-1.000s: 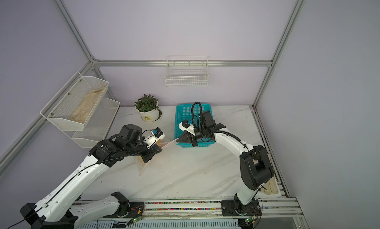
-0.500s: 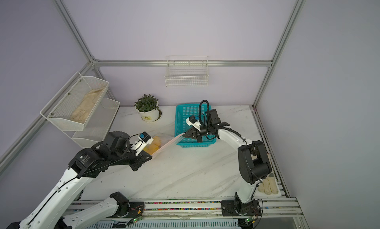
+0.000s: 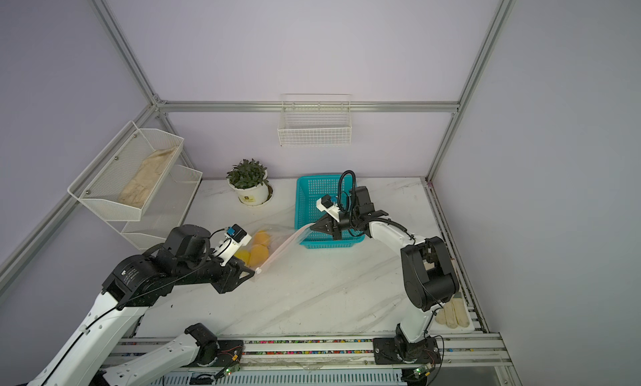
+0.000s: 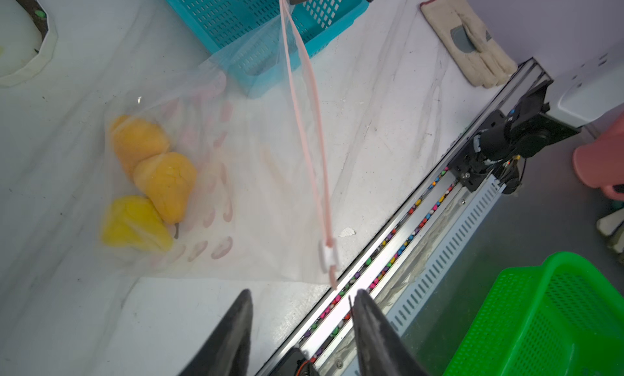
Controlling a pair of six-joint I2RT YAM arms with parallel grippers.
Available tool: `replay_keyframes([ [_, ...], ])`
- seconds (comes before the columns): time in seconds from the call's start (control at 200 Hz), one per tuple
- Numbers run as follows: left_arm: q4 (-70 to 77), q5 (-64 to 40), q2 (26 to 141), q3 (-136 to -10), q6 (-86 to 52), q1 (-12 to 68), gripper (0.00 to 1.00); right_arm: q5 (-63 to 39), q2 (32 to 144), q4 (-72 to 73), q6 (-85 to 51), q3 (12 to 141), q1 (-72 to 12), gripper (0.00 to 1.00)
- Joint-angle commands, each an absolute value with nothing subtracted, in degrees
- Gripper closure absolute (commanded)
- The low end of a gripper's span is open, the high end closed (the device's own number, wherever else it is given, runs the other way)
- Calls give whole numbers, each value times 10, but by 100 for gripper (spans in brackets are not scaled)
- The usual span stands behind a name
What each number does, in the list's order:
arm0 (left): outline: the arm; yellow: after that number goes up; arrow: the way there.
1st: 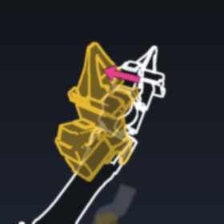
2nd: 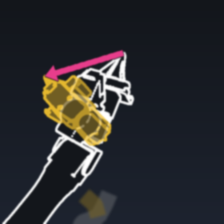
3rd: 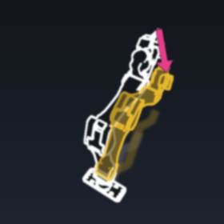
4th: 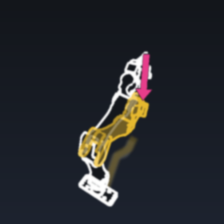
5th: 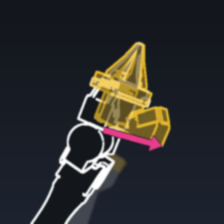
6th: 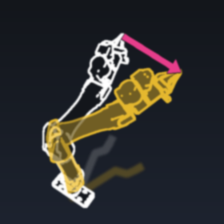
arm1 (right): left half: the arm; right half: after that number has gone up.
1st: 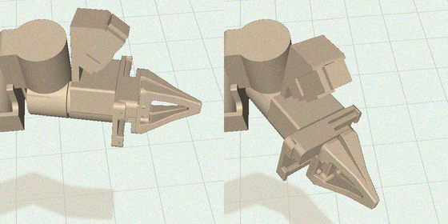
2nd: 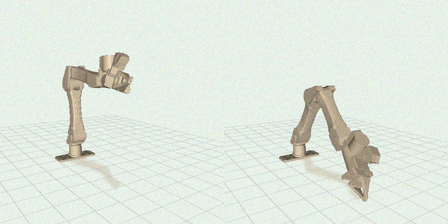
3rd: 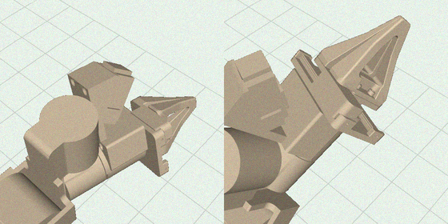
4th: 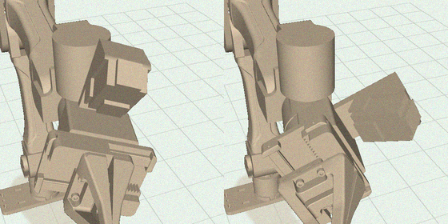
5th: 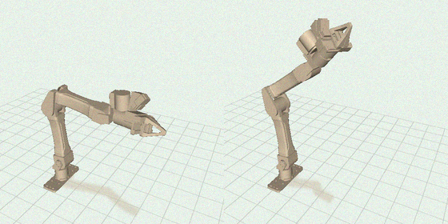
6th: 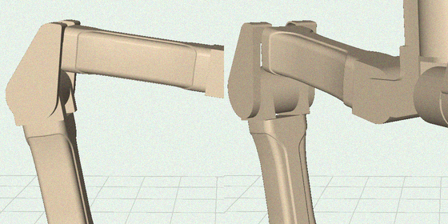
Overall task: Open the zip-top bag and take out the pear
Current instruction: Unzip the zipper on the zipper food storage bag, then open the zipper of the food storage bag at the center of the board.
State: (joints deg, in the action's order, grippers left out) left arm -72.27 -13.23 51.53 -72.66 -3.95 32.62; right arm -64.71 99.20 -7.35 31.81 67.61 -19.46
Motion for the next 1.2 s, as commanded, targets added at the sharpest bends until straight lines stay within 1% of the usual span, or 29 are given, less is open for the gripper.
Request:
replay_keyframes([
  [0.0, -708, -140, 534, -756, -51, 323, 44, -611, 952, -84, 349, 675, -228, 100],
  [0.13, -657, -159, 549, -760, -66, 323, 40, -577, 931, -97, 377, 665, -261, 100],
  [0.26, -594, -186, 572, -737, -106, 323, 41, -553, 908, -113, 400, 659, -292, 100],
  [0.45, -574, -225, 617, -713, -119, 323, 48, -547, 882, -96, 397, 639, -307, 100],
  [0.555, -576, -200, 618, -696, -119, 323, 51, -546, 879, -111, 406, 642, -310, 100],
  [0.665, -577, -173, 616, -685, -118, 323, 58, -546, 875, -123, 414, 644, -310, 100],
  [0.825, -586, -185, 630, -673, -111, 323, 68, -544, 873, -128, 419, 644, -311, 100],
  [0.995, -594, -143, 639, -657, -105, 323, 73, -544, 872, -135, 423, 649, -311, 100],
  [1.06, -600, -122, 645, -655, -99, 323, 76, -543, 870, -136, 424, 648, -311, 100],
  [1.1, -604, -112, 650, -654, -96, 323, 81, -542, 869, -137, 424, 647, -311, 100],
  [1.195, -603, -105, 660, -658, -95, 323, 99, -541, 869, -139, 421, 646, -311, 100],
])
